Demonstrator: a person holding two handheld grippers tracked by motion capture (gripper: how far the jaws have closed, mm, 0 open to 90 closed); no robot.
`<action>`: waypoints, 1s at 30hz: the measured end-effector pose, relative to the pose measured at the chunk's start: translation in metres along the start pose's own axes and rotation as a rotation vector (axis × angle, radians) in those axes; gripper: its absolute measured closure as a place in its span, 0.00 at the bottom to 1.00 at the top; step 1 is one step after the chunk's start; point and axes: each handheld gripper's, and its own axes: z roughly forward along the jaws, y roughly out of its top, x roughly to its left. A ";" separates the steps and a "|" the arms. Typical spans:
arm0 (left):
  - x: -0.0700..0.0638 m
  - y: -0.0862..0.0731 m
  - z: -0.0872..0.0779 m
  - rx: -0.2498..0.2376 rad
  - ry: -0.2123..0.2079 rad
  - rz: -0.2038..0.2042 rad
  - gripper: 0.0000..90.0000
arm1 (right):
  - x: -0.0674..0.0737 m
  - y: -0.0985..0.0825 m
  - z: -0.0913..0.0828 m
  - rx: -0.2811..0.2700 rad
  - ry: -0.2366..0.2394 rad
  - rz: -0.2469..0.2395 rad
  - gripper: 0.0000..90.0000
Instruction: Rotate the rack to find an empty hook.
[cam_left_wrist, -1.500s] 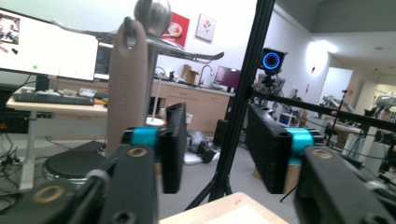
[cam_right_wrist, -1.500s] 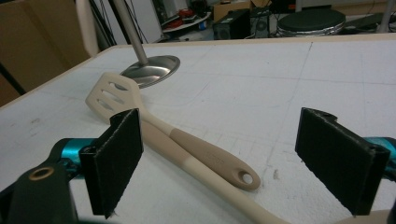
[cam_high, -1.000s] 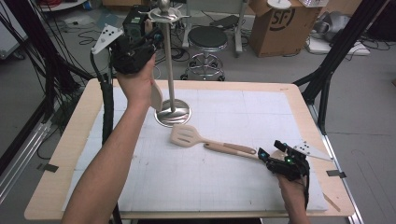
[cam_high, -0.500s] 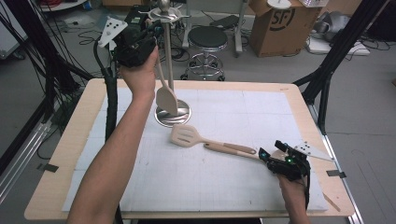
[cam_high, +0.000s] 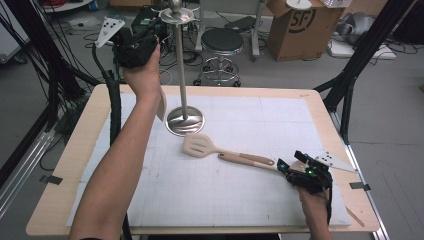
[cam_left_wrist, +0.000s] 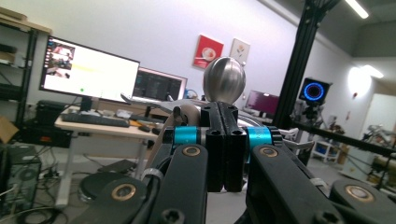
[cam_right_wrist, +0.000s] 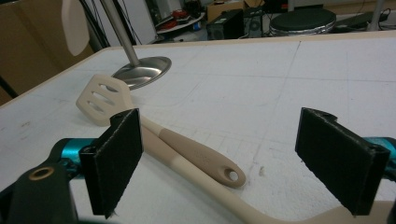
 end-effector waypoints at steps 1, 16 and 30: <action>0.001 0.000 0.001 0.001 0.003 0.002 1.00 | 0.000 0.000 0.000 0.001 0.001 -0.002 0.16; 0.014 0.004 0.009 0.016 0.037 -0.013 1.00 | 0.000 -0.001 -0.001 0.001 -0.005 -0.001 0.16; -0.012 -0.019 -0.022 0.024 0.006 -0.019 1.00 | 0.005 -0.001 0.000 0.007 0.007 -0.010 0.16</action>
